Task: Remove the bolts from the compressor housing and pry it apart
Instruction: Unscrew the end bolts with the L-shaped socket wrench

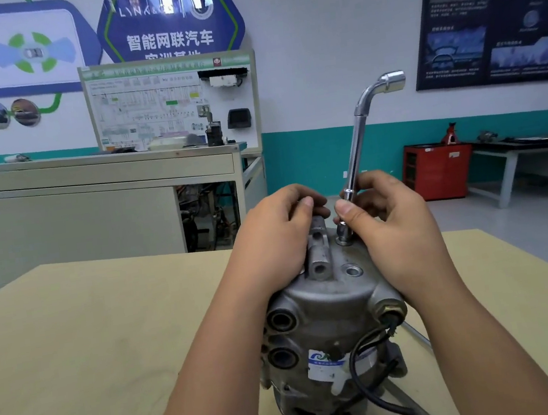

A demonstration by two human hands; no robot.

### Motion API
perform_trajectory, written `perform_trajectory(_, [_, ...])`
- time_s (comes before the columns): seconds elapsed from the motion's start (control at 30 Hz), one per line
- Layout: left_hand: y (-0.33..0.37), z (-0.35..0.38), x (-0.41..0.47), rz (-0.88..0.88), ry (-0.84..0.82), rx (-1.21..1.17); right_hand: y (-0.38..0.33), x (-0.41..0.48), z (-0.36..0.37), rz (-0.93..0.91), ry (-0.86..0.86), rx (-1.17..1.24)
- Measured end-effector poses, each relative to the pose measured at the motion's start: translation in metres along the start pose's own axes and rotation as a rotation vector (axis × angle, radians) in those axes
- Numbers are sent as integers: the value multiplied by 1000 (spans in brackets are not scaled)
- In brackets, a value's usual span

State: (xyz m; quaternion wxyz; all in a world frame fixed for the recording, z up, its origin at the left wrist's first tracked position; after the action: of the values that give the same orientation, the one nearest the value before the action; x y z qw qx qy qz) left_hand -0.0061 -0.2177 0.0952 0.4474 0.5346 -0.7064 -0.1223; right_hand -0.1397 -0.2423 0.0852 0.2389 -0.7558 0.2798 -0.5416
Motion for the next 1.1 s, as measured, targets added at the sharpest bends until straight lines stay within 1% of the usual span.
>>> perform_trajectory(0.2, [-2,0,1,1,-4,-8,0,-1,-1,3,-16,-37])
perform_trajectory(0.37, [3,-1,0,-9,11,56,1,-1,1,-10,-36,-51])
perform_trajectory(0.53, [21,-5,21,-138,-32,149,4,2,1,0,-34,-19])
perform_trajectory(0.6, [25,-2,27,-161,-17,157,6,2,1,7,-42,19])
perform_trajectory(0.67, [24,3,27,-169,-4,68,8,2,2,16,-53,53])
perform_trajectory(0.8, [23,7,24,-103,-19,-110,10,4,3,29,-79,70])
perform_trajectory(0.93, [24,4,19,-31,-11,-334,13,5,5,83,-102,212])
perform_trajectory(1.0, [24,2,17,19,-17,-372,15,5,5,87,-100,230])
perform_trajectory(1.1, [24,2,18,82,-66,-345,14,6,5,73,-109,218])
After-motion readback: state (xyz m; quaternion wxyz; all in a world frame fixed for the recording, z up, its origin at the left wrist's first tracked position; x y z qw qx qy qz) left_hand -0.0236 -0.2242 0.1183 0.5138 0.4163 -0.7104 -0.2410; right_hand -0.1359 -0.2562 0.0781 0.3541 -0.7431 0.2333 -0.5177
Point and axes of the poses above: each hand's wrist, its own x-axis towards the middle knuckle, its own z-axis out of the palm, y = z × x, the point moved 3 cm from there along x, towards the middle knuckle, and after that the axes turned 9 degrees about -y, right-handed, at the moved point
